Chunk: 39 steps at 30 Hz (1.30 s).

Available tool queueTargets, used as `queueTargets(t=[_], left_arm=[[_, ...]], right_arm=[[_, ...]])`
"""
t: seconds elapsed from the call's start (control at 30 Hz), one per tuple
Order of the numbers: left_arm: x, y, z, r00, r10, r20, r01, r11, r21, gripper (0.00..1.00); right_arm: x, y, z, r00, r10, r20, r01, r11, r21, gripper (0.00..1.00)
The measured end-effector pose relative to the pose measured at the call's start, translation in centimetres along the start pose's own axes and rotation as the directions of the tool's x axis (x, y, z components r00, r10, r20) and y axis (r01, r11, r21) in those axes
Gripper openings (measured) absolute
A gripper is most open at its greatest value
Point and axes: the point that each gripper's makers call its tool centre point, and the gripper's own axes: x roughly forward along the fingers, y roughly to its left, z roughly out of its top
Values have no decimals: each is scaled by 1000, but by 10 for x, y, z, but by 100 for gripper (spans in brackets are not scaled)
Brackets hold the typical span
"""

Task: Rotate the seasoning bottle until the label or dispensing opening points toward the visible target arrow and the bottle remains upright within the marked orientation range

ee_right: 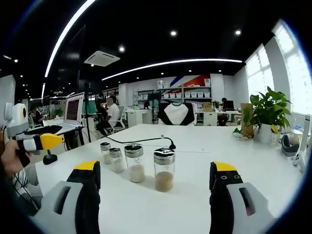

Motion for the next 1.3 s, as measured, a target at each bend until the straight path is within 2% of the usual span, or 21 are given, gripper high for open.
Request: queueTargets(t=[0.2, 0.37, 0.43, 0.73, 0.83, 1.07, 1.2, 1.3], left_arm=[[-3, 0, -1, 1000, 2, -1, -2, 1000, 5, 100], [-5, 0, -2, 1000, 2, -6, -2, 1000, 2, 100], [-6, 0, -2, 1000, 5, -6, -5, 1000, 3, 100], [-7, -1, -3, 1000, 3, -10, -3, 1000, -3, 99], [-7, -2, -2, 1000, 0, -7, 0, 1000, -3, 99], [-7, -1, -3, 1000, 0, -13, 0, 1000, -4, 99], [-7, 0, -4, 1000, 3, -14, -4, 1000, -12, 99], [-7, 0, -5, 1000, 3, -15, -3, 1000, -12, 99]], right_arm=[[11, 11, 0, 999, 41, 8, -41, 999, 30, 93], [22, 20, -2, 998, 64, 3, -65, 998, 18, 91], [27, 23, 1, 997, 75, 20, -75, 997, 25, 91], [46, 41, -2, 993, 114, -10, -114, 993, -30, 90], [52, 46, 5, 993, 120, 13, -120, 992, -47, 89], [71, 56, 10, 990, 139, 4, -138, 987, -83, 84], [84, 59, 8, 987, 162, -1, -161, 985, -56, 83], [91, 63, 5, 987, 162, -11, -163, 984, -70, 83]])
